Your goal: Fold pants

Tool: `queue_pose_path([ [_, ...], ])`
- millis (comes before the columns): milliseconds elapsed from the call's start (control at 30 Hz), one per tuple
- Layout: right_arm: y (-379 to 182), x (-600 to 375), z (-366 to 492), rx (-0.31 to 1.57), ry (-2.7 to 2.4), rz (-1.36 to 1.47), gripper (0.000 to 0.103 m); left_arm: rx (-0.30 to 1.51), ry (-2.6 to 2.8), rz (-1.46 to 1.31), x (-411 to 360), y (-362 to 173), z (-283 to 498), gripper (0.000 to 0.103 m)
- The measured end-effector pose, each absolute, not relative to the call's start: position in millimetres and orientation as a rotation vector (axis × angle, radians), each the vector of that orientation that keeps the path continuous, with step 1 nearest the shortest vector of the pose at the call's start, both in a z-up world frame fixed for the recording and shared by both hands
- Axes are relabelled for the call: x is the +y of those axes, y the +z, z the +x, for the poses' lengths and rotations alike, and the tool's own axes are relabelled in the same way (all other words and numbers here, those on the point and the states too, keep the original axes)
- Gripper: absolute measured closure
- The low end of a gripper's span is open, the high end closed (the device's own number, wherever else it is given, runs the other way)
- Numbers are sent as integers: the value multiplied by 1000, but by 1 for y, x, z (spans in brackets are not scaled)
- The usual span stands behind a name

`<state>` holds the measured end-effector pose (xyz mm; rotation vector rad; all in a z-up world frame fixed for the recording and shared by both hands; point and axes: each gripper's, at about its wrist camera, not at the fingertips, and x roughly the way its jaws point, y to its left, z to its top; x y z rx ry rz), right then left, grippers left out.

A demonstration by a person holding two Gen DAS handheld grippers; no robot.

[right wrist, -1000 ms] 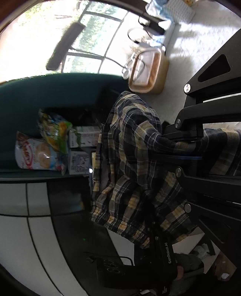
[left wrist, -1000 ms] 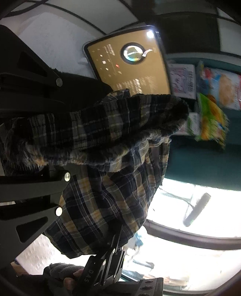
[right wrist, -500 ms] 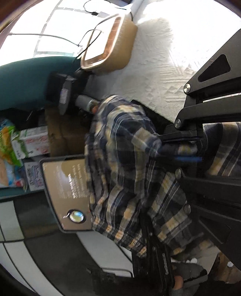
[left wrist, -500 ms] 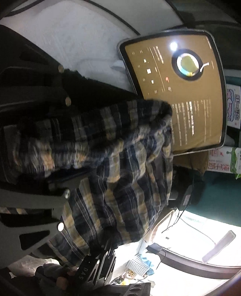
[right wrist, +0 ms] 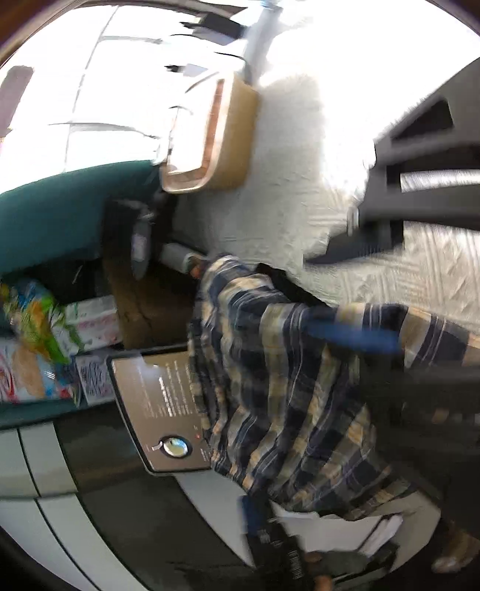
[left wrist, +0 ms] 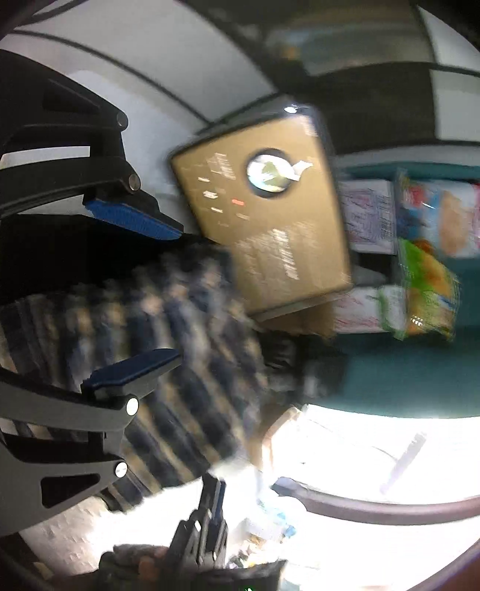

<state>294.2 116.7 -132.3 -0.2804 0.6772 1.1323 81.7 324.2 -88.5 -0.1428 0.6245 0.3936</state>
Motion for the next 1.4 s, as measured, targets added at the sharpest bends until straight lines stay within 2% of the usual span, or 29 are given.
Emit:
queue_pose_path([
  [133,-118,143,292,607,1198,-339,85,619,331,-124,320,-86,108,41],
  [400,-163,186,307,736,1160,-401,85,813,272,-275,338,-148,148,41],
  [500,-158,179,303,727,1141,-385,85,808,300,-260,334,-150,145,41],
  [700,-135,146,291,702,1091,-370,85,682,311,-213,298,-116,120,39],
  [733,-129,136,289,697,1081,-362,85,665,308,-208,293,-111,118,35],
  [800,-121,122,287,690,1064,-349,85,629,290,-202,279,-103,111,19],
  [1400,-101,-22,257,654,888,-274,85,612,162,-121,164,-98,93,17],
])
